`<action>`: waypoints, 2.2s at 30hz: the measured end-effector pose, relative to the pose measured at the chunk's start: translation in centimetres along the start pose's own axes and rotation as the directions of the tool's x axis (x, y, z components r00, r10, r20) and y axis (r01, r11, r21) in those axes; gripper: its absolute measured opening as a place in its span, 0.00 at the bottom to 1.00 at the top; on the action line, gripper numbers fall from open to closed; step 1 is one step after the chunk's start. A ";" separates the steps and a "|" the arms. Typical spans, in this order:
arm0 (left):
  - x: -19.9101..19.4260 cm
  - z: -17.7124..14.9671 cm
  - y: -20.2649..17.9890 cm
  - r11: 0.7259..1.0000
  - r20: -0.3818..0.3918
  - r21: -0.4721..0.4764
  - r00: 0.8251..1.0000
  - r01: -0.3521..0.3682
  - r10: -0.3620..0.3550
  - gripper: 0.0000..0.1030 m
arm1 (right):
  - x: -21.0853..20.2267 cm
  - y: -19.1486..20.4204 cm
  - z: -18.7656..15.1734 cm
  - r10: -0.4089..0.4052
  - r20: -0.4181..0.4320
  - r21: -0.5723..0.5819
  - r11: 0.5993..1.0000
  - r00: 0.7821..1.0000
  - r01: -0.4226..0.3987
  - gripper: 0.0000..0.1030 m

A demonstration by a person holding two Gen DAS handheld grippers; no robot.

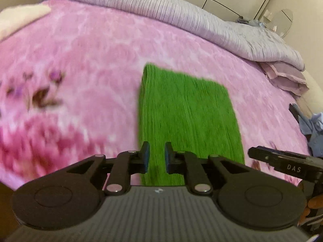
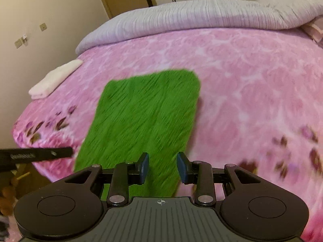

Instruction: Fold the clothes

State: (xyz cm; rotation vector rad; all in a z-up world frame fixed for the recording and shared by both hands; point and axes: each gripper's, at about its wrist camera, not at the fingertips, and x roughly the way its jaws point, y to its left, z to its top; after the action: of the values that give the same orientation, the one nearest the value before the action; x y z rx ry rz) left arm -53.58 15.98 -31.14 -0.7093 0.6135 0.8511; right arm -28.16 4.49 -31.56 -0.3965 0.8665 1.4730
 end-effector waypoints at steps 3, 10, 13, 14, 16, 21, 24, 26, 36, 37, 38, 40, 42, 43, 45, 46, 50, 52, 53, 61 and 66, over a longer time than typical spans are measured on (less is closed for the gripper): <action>2.3 3.1 0.1 1.000 0.007 0.015 1.000 -0.003 0.003 0.15 | 1.6 -0.9 2.6 0.001 0.030 -0.020 1.000 1.000 0.000 0.33; 8.3 8.4 2.0 0.998 -0.002 -0.051 1.000 0.026 -0.026 0.23 | 6.4 -5.4 7.3 0.078 0.052 0.118 0.990 0.996 -0.083 0.33; 10.2 9.6 2.5 0.997 0.008 -0.062 0.999 0.042 -0.041 0.20 | 7.6 -6.4 8.6 0.089 0.081 0.128 0.987 0.993 -0.099 0.33; 11.0 9.8 2.5 0.998 0.006 -0.052 0.999 0.039 -0.038 0.13 | 8.0 -6.5 8.8 0.092 0.087 0.125 0.987 0.992 -0.103 0.33; 12.9 9.9 2.5 0.999 -0.011 -0.031 1.000 0.020 -0.020 0.12 | 8.8 -6.9 9.2 0.097 0.096 0.120 0.987 0.991 -0.108 0.33; 15.2 9.9 1.6 0.997 -0.010 0.069 0.999 -0.047 0.047 0.17 | 13.0 -6.4 8.7 0.018 0.016 0.034 0.999 1.000 -0.018 0.33; 13.3 10.3 0.7 0.990 0.023 0.119 0.997 -0.070 0.068 0.16 | 11.5 -6.5 9.4 0.027 0.011 0.043 0.999 1.000 -0.028 0.33; 12.1 10.5 0.1 0.988 0.064 0.134 0.995 -0.080 0.072 0.15 | 10.0 -6.4 9.7 0.030 0.054 0.048 0.998 0.998 -0.033 0.33; 10.9 8.6 -0.9 0.984 0.009 0.146 0.994 -0.106 0.106 0.15 | 10.0 -5.5 8.0 0.011 0.025 0.053 0.999 1.000 -0.013 0.33; 9.8 8.0 -1.3 0.984 0.010 0.142 0.994 -0.111 0.111 0.15 | 8.6 -5.3 7.7 0.021 0.039 0.065 0.998 0.999 -0.024 0.33; 8.6 7.4 -1.6 0.984 0.011 0.139 0.993 -0.116 0.115 0.15 | 7.2 -5.0 7.1 0.034 0.052 0.070 0.997 0.998 -0.037 0.33; 6.4 5.7 -2.6 0.984 0.007 0.138 0.994 -0.113 0.113 0.14 | 4.5 -4.2 5.6 0.056 0.064 0.070 0.996 0.996 -0.061 0.33; 4.5 3.7 -3.7 0.985 -0.003 0.141 0.995 -0.101 0.102 0.14 | 2.3 -3.0 3.3 0.051 0.059 0.044 0.998 0.997 -0.054 0.33; 3.9 2.6 -4.2 0.986 -0.007 0.144 0.996 -0.086 0.088 0.14 | 1.2 -2.3 2.1 0.047 0.058 0.030 0.998 0.997 -0.049 0.33; 3.0 0.6 -5.4 0.987 -0.018 0.150 0.998 -0.059 0.062 0.15 | 0.1 -1.0 0.5 0.042 0.060 0.015 0.999 0.997 -0.043 0.33; 3.5 -0.2 -5.6 0.986 -0.037 0.153 0.997 -0.064 0.070 0.15 | 0.1 -0.5 -0.1 0.041 0.056 0.014 0.999 0.998 -0.042 0.33; 4.7 -2.0 -6.6 0.975 -0.057 0.183 0.988 -0.129 0.141 0.19 | 1.2 0.4 -1.5 0.020 0.010 0.024 0.999 1.000 -0.020 0.33; 4.2 -2.2 -7.2 0.969 -0.058 0.193 0.984 -0.155 0.169 0.17 | 2.0 0.6 -1.9 0.005 -0.016 0.030 1.000 1.000 -0.004 0.33; 3.2 -2.3 -7.5 0.967 -0.043 0.201 0.985 -0.158 0.169 0.17 | 2.3 0.7 -2.1 -0.003 -0.030 0.033 0.999 1.000 0.004 0.33; -2.0 -4.4 -9.2 0.950 0.010 0.234 0.978 -0.205 0.209 0.17 | -3.3 0.8 -3.9 -0.002 0.027 0.070 0.998 1.000 0.000 0.35; -4.1 -6.7 -9.7 0.949 0.012 0.229 0.975 -0.218 0.221 0.22 | -5.6 0.8 -5.4 -0.009 0.023 0.103 0.995 1.000 0.007 0.47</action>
State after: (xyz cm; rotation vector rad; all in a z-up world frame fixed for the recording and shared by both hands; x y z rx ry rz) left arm -49.03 4.52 -29.34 -0.4417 0.7999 0.9626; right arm -29.66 -3.16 -30.88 -0.3046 0.9168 1.4166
